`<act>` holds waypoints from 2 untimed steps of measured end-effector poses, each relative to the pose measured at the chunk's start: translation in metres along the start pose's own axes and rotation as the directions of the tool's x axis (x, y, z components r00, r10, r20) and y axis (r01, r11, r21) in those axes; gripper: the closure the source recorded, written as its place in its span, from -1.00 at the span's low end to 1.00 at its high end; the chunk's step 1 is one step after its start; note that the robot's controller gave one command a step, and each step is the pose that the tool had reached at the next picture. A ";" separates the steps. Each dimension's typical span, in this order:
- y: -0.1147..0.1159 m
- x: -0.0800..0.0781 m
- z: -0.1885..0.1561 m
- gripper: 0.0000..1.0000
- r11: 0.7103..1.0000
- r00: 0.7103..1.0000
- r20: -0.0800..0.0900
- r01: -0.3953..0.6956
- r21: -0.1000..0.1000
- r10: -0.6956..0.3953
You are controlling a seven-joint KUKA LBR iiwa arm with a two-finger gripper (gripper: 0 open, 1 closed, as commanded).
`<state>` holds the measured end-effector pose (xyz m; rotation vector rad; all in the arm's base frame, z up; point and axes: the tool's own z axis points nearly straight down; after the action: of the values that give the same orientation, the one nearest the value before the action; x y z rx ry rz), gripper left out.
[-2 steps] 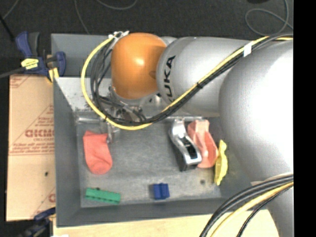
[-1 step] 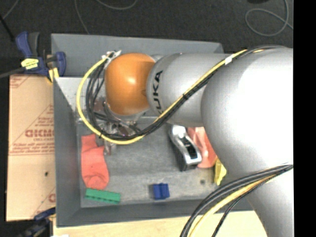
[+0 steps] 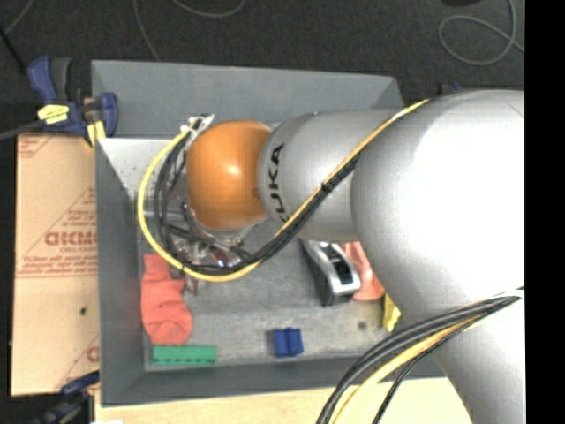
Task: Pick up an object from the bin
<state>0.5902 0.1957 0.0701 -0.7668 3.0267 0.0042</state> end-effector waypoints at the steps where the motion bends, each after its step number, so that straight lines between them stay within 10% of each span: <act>1: -0.005 0.000 -0.031 1.00 1.000 1.000 -0.011 0.003 0.000 -0.003; 2: -0.008 0.000 -0.066 1.00 1.000 1.000 0.006 -0.001 0.004 0.001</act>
Offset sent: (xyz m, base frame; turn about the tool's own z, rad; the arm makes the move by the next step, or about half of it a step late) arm -0.0160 -0.0172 0.0167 0.0142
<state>0.5929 0.1878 0.1359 -0.7640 3.0208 0.0008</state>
